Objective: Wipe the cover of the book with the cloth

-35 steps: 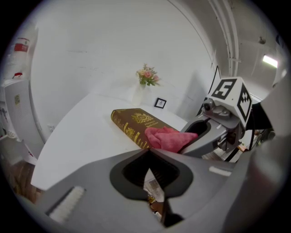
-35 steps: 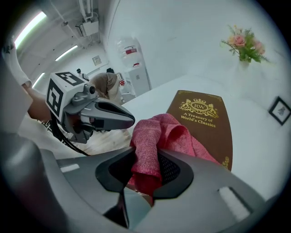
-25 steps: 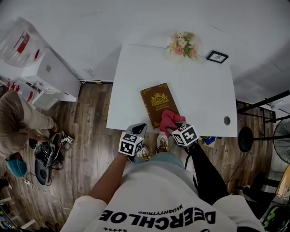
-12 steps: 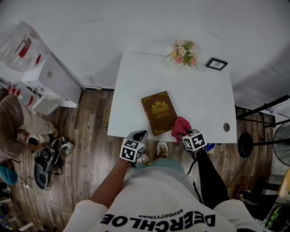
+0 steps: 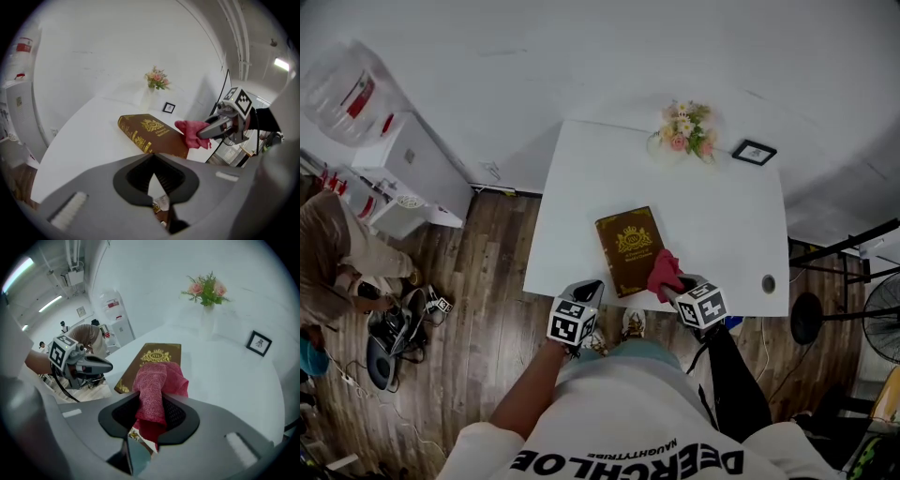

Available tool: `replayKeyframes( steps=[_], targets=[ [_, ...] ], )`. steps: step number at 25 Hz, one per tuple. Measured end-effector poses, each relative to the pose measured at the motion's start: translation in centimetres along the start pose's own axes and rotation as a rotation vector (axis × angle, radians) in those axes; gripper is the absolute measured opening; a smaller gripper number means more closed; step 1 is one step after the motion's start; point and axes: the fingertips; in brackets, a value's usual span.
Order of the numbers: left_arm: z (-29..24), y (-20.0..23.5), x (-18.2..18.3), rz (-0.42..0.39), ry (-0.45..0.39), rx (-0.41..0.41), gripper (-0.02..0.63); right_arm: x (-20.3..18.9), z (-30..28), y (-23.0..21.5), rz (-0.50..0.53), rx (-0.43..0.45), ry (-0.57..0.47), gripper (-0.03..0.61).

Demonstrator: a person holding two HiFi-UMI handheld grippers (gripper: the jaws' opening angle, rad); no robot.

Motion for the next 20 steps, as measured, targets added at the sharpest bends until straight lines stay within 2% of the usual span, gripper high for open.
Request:
replayKeyframes(
  steps=[4, 9, 14, 20],
  targets=[
    [-0.4, 0.1, 1.2, 0.006, -0.024, 0.024, 0.051, 5.3, -2.4, 1.8, 0.071, 0.071, -0.033, 0.102],
    [-0.5, 0.8, 3.7, -0.023, -0.063, 0.07, 0.051, 8.9, -6.8, 3.9, 0.167, 0.141, 0.027, 0.103],
    [-0.3, 2.3, 5.4, -0.001, -0.084, 0.129, 0.051, 8.9, -10.1, 3.8, 0.157, 0.18, 0.092, 0.102],
    [-0.9, 3.1, 4.5, 0.02, -0.056, 0.162, 0.051, 8.5, -10.6, 4.1, 0.192, 0.192, 0.109, 0.101]
  ],
)
Point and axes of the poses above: the fingertips, and each gripper's own axes: z backward along the fingers, y to its left, x out of its top, and after that the axes turned 7 degrees about x, right-handed
